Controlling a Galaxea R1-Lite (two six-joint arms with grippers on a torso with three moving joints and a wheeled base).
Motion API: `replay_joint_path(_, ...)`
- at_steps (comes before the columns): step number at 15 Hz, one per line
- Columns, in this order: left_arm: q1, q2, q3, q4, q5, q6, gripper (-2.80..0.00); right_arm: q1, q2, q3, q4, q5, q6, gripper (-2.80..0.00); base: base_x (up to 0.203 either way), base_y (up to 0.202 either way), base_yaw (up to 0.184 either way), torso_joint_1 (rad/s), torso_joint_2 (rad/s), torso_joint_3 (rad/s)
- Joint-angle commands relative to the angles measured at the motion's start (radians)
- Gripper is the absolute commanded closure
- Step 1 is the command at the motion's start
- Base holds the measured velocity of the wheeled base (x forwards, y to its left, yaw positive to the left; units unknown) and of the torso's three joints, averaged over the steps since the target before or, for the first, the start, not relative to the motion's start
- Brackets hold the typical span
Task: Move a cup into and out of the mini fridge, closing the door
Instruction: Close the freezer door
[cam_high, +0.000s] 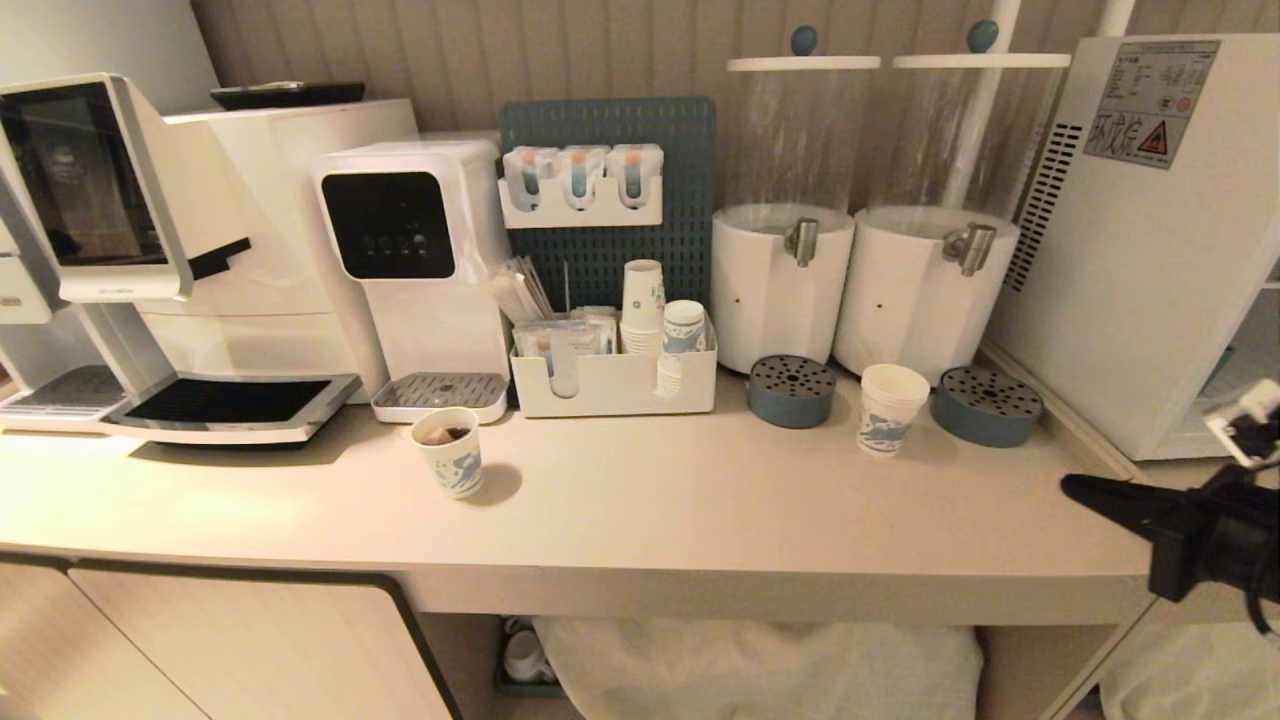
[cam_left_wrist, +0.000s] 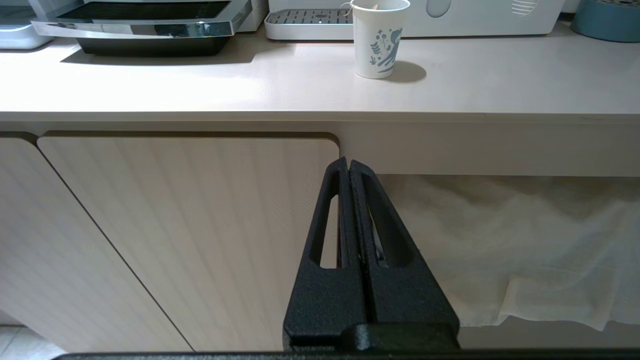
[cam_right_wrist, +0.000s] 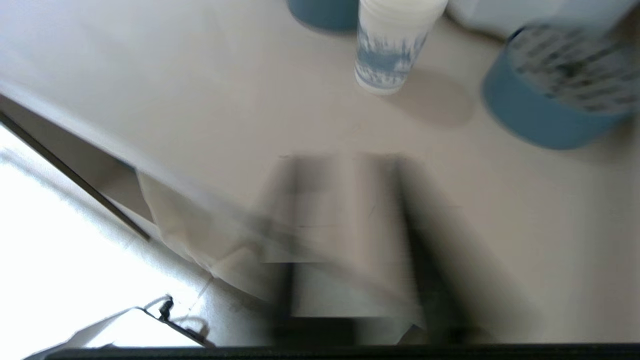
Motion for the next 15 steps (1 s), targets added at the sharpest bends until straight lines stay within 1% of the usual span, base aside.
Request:
replay_joint_path(1,0.001,-0.002,0.001,-0.001,-0.001,0.000,0.00,-0.018,-0.342,0.010,0.180,0.014,0.002,0.00,0.000,0.000,0.000,0.000,0.00,0.000)
replay_joint_path(2,-0.001,-0.002,0.001,-0.001,0.000,0.000,0.00,-0.025,-0.485,-0.005,0.325,0.025,0.005,0.00,0.000,0.000,0.000,0.000,0.00,0.000)
replay_joint_path(4,-0.001,-0.002,0.001,-0.001,0.000,-0.002,0.00,-0.034,-0.706,-0.048,0.614,0.040,0.017,0.00,0.000,0.000,0.000,0.000,0.00,0.000)
replay_joint_path(6,-0.001,-0.002,0.002,-0.005,0.000,-0.005,0.00,-0.033,-0.888,-0.081,0.814,0.050,0.046,0.00,0.000,0.000,0.000,0.000,0.00,0.000)
replay_joint_path(7,0.000,-0.002,0.002,-0.005,0.000,-0.005,0.00,-0.022,-0.960,-0.094,0.895,0.051,0.056,0.00,0.000,0.000,0.000,0.000,0.00,0.000)
replay_joint_path(8,-0.001,-0.002,0.002,-0.005,0.000,-0.005,0.00,0.008,-1.038,-0.112,0.994,0.050,0.063,0.00,0.000,0.000,0.000,0.000,0.00,0.000)
replay_joint_path(9,-0.001,-0.002,0.002,-0.005,0.000,-0.005,0.00,0.037,-1.085,-0.141,1.125,0.048,0.075,0.00,0.000,0.000,0.000,0.000,0.00,0.000)
replay_joint_path(10,-0.001,-0.002,0.002,-0.005,0.000,-0.005,0.00,0.059,-1.099,-0.165,1.185,0.049,0.098,0.00,0.000,0.000,0.000,0.000,0.00,0.000)
replay_joint_path(11,-0.001,-0.002,0.002,-0.005,0.000,-0.005,0.00,0.061,-1.099,-0.169,1.186,0.052,0.110,0.00,0.000,0.000,0.000,0.000,0.00,0.000)
replay_joint_path(12,-0.001,-0.002,0.002,-0.004,0.000,-0.003,0.00,0.087,-1.100,-0.176,1.186,0.051,0.118,0.00,0.000,0.000,0.000,0.000,0.00,0.000)
replay_joint_path(14,-0.001,-0.002,0.002,-0.005,0.000,-0.003,0.00,0.207,-1.102,-0.215,1.209,0.032,0.141,0.00,0.000,0.000,0.000,0.000,0.00,0.000)
replay_joint_path(15,-0.001,-0.002,0.002,-0.005,0.000,-0.005,0.00,0.225,-1.122,-0.217,1.223,0.012,0.151,0.00,0.000,0.000,0.000,0.000,0.00,0.000)
